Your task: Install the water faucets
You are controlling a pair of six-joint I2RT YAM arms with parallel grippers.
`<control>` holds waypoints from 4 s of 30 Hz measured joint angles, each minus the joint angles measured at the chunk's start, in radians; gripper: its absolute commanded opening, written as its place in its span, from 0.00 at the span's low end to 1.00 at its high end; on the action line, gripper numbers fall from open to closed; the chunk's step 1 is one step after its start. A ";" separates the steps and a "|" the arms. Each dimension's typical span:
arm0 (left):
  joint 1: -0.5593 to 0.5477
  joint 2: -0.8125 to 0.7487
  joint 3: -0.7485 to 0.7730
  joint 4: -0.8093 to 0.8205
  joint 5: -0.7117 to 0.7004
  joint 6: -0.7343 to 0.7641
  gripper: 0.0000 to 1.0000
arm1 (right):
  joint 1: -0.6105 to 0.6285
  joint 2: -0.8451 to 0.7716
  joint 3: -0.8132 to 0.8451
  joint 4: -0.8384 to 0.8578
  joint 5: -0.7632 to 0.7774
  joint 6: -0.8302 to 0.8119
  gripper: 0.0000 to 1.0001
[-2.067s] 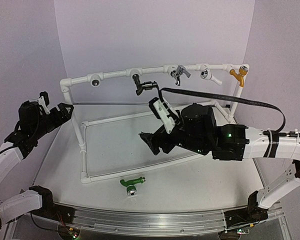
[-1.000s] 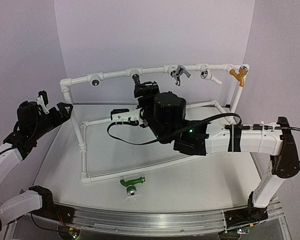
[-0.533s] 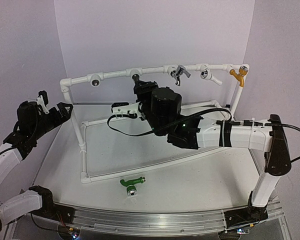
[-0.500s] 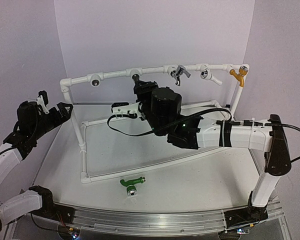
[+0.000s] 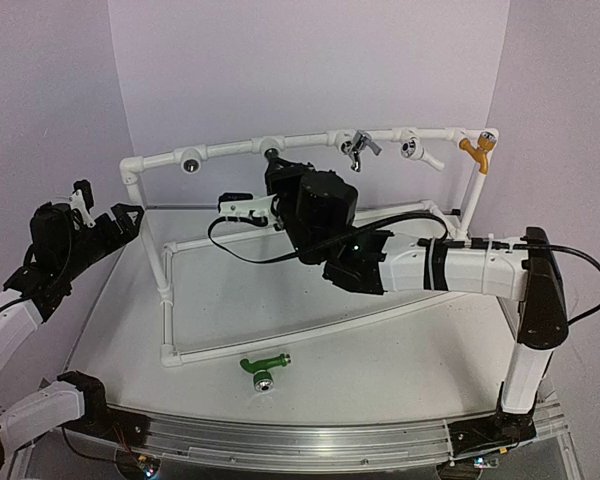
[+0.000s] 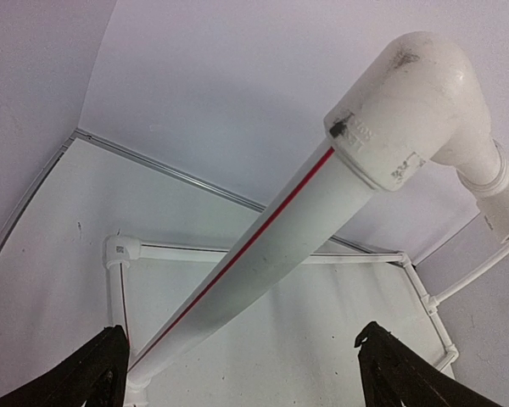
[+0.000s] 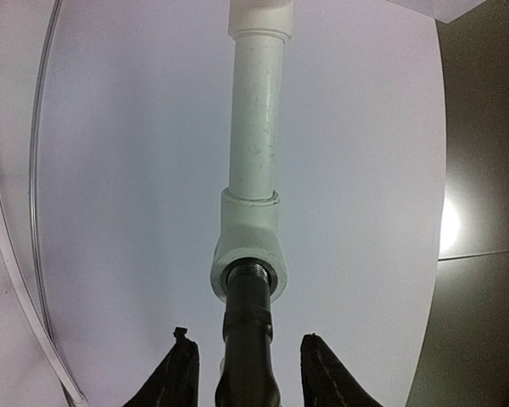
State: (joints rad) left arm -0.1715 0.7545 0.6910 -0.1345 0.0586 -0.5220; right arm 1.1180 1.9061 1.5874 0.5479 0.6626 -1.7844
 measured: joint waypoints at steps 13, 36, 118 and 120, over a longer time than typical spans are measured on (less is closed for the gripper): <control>0.000 -0.004 0.000 -0.003 0.000 0.000 0.96 | -0.002 0.062 0.066 0.043 0.054 0.052 0.00; 0.000 -0.015 0.000 -0.025 0.022 -0.002 0.96 | 0.004 0.121 0.231 -0.156 0.151 0.961 0.00; 0.000 -0.054 0.000 -0.058 0.024 0.028 0.97 | 0.039 -0.255 -0.105 -0.346 -0.188 0.079 0.91; 0.000 -0.055 0.000 -0.058 0.024 0.028 0.97 | 0.039 -0.229 -0.087 -0.327 -0.170 0.001 0.90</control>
State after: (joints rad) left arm -0.1715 0.6993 0.6910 -0.1928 0.0829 -0.4938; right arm 1.1572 1.6768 1.5005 0.2213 0.4930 -1.7829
